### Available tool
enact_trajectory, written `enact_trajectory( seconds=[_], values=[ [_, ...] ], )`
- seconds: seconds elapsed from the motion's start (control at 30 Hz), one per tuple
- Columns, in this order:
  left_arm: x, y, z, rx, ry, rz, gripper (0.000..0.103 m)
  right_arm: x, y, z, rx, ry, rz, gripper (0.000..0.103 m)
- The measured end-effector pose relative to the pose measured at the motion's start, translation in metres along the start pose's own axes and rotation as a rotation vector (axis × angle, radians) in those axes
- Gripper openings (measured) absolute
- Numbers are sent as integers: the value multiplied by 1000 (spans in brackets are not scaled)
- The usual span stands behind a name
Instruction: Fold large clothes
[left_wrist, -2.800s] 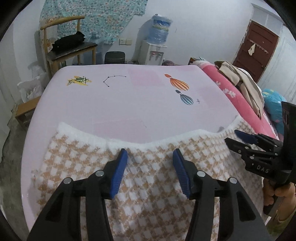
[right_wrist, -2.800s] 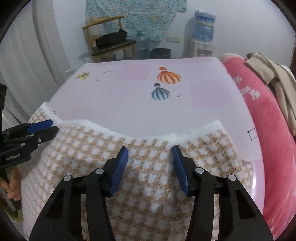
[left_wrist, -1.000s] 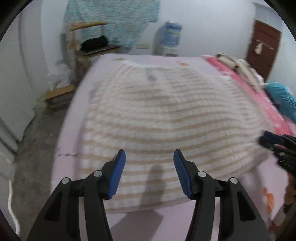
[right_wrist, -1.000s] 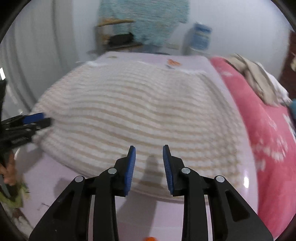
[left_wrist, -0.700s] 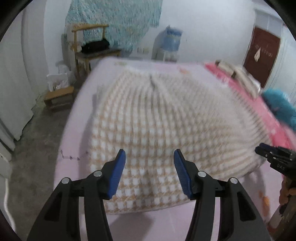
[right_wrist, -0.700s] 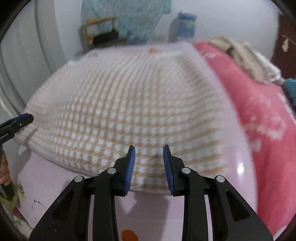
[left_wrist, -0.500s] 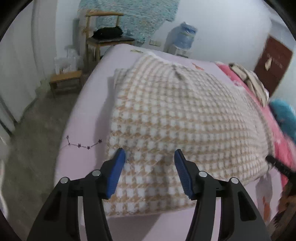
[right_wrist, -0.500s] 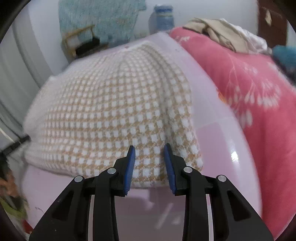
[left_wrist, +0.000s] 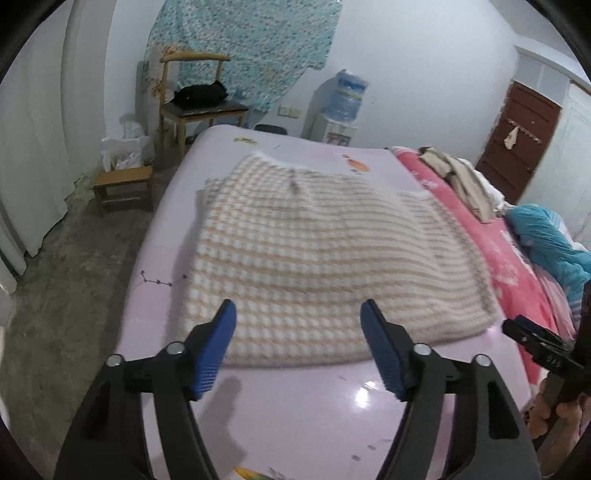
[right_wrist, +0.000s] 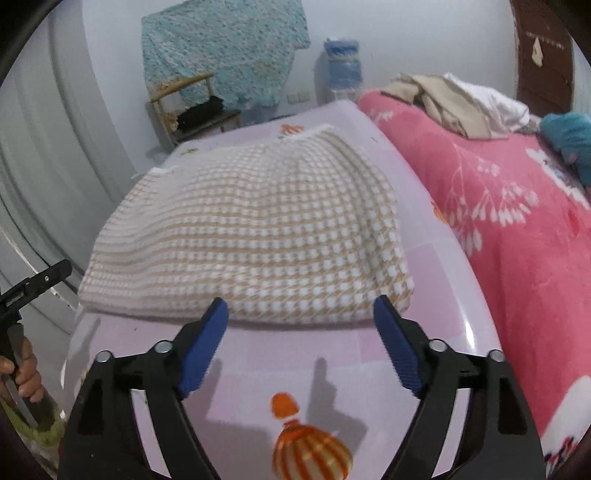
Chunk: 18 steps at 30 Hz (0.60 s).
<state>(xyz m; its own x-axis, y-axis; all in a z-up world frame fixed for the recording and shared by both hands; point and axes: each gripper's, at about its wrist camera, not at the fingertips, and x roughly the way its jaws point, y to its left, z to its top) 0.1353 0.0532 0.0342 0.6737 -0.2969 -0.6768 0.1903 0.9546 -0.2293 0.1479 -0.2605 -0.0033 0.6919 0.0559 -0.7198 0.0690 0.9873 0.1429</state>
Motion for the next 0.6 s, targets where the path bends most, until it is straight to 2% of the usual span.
enact_trajectory(
  seconds=[0.03, 0.13, 0.2, 0.27, 0.37, 0.6],
  values=[
    [-6, -9, -1, 11, -12, 5, 82, -6, 5, 0, -12, -17, -11, 85],
    [-26, -29, -4, 43, -64, 15, 93, -30, 17, 0, -52, -87, -51, 93],
    [-40, -40, -4, 69, -103, 26, 97, -47, 24, 1, -76, -149, -69, 95],
    [-57, -53, -4, 117, -163, 46, 97, -62, 30, 2, -93, -198, -95, 95],
    [-73, -68, -4, 165, -202, 78, 98, -80, 39, 0, -111, -267, -144, 95],
    [-85, -92, -11, 194, -256, 241, 98, -109, 45, -9, -110, -428, -260, 95]
  ],
)
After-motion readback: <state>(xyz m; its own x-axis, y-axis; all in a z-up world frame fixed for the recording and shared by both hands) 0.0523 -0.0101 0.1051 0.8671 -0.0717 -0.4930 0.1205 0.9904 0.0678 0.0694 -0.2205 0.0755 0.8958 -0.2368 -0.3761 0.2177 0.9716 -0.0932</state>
